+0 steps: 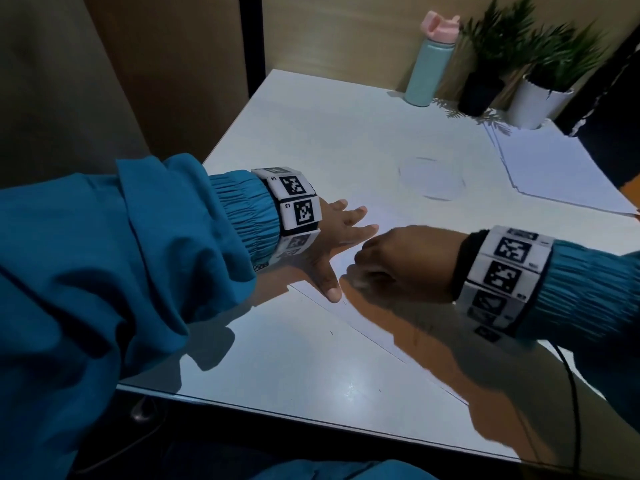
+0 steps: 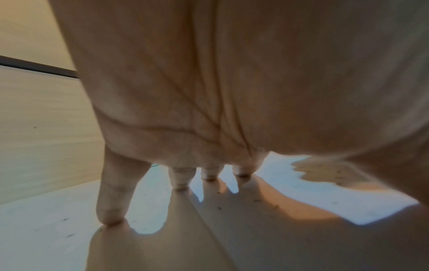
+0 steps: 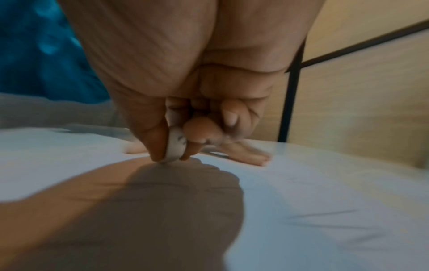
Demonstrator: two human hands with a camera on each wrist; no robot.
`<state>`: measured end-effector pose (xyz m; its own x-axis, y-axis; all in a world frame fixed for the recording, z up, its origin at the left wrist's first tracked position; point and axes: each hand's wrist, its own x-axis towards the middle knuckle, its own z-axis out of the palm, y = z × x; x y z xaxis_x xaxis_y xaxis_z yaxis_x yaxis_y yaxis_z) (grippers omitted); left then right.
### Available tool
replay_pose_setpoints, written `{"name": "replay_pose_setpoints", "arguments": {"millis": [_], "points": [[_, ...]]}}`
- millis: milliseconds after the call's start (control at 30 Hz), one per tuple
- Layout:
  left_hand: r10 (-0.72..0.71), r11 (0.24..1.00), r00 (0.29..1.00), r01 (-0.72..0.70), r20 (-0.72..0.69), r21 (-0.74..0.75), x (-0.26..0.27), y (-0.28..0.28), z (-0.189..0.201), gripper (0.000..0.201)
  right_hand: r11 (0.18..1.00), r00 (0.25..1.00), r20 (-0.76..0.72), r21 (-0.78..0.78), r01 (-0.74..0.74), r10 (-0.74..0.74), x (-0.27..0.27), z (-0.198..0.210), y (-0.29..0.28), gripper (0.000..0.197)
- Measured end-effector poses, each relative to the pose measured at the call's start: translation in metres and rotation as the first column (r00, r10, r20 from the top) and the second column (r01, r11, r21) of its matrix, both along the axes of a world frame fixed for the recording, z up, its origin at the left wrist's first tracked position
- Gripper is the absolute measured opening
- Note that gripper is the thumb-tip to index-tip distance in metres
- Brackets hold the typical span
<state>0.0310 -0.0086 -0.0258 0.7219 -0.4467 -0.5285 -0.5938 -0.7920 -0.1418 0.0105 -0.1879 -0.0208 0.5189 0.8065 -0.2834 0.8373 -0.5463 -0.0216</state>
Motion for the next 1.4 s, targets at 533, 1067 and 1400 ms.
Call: {"name": "replay_pose_setpoints", "arguments": {"millis": [533, 1067, 1400], "points": [[0.029, 0.999, 0.999, -0.028, 0.015, -0.039, 0.001, 0.001, -0.01, 0.142, 0.979, 0.979, 0.077, -0.06, 0.196, -0.191, 0.038, 0.004, -0.022, 0.038], [0.002, 0.999, 1.0, -0.002, 0.018, -0.033, -0.004, 0.001, -0.003, 0.14, 0.986, 0.986, 0.016, -0.028, 0.165, -0.165, 0.019, -0.003, -0.021, 0.04], [0.016, 0.998, 1.0, -0.015, 0.013, -0.065, -0.005, 0.002, -0.005, 0.148, 0.986, 0.988, -0.007, -0.071, 0.152, -0.153, 0.017, -0.005, -0.022, 0.041]]}}
